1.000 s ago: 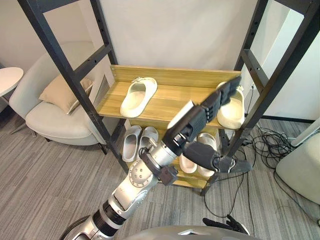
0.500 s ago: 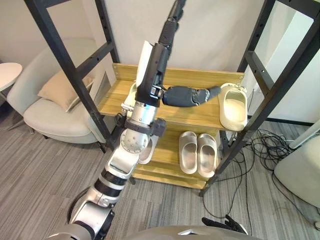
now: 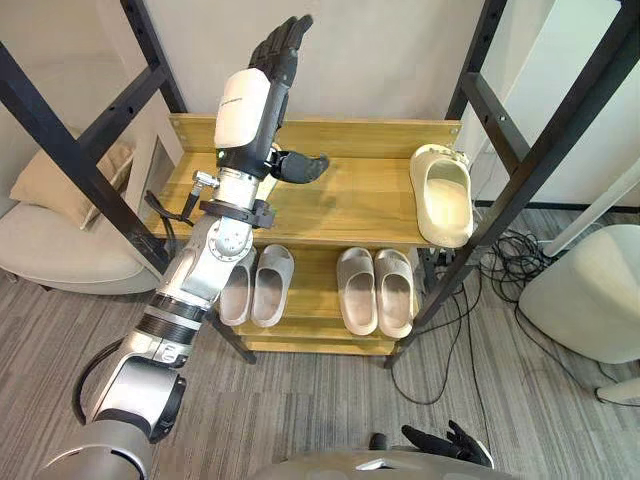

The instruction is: Organize the slippers on the shoe rack

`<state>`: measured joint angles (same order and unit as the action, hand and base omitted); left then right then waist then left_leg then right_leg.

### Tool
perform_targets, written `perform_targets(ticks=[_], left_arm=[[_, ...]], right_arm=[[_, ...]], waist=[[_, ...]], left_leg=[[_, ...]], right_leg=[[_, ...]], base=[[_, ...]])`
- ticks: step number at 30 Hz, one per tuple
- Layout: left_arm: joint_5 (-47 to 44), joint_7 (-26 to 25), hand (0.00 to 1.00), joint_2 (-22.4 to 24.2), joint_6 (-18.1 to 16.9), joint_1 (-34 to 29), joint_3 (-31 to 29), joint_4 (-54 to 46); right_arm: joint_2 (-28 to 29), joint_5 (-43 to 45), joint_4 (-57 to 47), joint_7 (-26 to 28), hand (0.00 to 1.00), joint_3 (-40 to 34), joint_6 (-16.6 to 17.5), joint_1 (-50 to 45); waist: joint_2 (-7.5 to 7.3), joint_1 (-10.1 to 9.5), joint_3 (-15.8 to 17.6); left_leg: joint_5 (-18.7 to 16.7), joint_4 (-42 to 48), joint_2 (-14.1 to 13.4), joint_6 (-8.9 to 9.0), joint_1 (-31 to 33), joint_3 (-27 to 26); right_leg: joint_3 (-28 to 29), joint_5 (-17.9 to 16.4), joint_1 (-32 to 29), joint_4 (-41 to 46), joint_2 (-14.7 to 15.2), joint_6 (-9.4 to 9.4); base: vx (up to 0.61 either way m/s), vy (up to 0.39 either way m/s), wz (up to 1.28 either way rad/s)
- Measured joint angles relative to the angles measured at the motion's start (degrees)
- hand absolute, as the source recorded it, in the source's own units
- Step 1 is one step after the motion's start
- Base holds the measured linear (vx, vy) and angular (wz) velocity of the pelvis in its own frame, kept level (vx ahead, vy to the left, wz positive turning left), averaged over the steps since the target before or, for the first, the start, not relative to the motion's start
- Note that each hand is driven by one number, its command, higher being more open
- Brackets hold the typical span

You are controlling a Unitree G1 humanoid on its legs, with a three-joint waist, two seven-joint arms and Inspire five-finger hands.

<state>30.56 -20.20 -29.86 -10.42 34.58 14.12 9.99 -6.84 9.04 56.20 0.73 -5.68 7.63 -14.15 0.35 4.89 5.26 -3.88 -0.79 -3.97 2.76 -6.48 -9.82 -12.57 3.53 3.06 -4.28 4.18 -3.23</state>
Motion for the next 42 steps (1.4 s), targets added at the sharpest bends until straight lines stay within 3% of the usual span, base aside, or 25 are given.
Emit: perform_targets(ticks=[13,24,42], left_arm=[[7.3,-3.3,1.0,-0.1,7.3,-5.0,-12.3,0.4],[7.2,-6.1,1.0,-0.1,9.8,-7.7,-20.8,0.3],[7.1,-5.9,1.0,-0.1,9.6,-9.2,-20.4,-1.3]], right_arm=[[0.0,-0.3,-0.9,-0.1,1.0,0.1,0.1,0.0],[0.0,-1.1,-1.6,-0.2,1.0,0.2,0.0,0.0],[-0.2,-1.5,-2.6,-0.3,1.0,0.7,0.0,0.0]], waist=[[0.3,0.23,0.4],[0.17,-0.31,0.9],[0.4,-0.13,1.1]], left_leg=[[-0.4,-0.1,0.1,-0.14,0.8,-0.4],[-0.4,0.1,0.4,-0.31,1.1,0.1],[-0.5,0.0,0.4,-0.46,3.4,-0.4]], right_leg=[[0.6,1.0,-1.0,-0.7,-0.1,-0.16],[0.2,1.1,-1.0,-0.8,0.2,-0.4],[0.7,1.3,-3.7,-0.8,0.1,-0.34]], base=[[-0.02,0.005,-0.04],[0.0,0.0,0.0],[0.0,-0.001,-0.01]])
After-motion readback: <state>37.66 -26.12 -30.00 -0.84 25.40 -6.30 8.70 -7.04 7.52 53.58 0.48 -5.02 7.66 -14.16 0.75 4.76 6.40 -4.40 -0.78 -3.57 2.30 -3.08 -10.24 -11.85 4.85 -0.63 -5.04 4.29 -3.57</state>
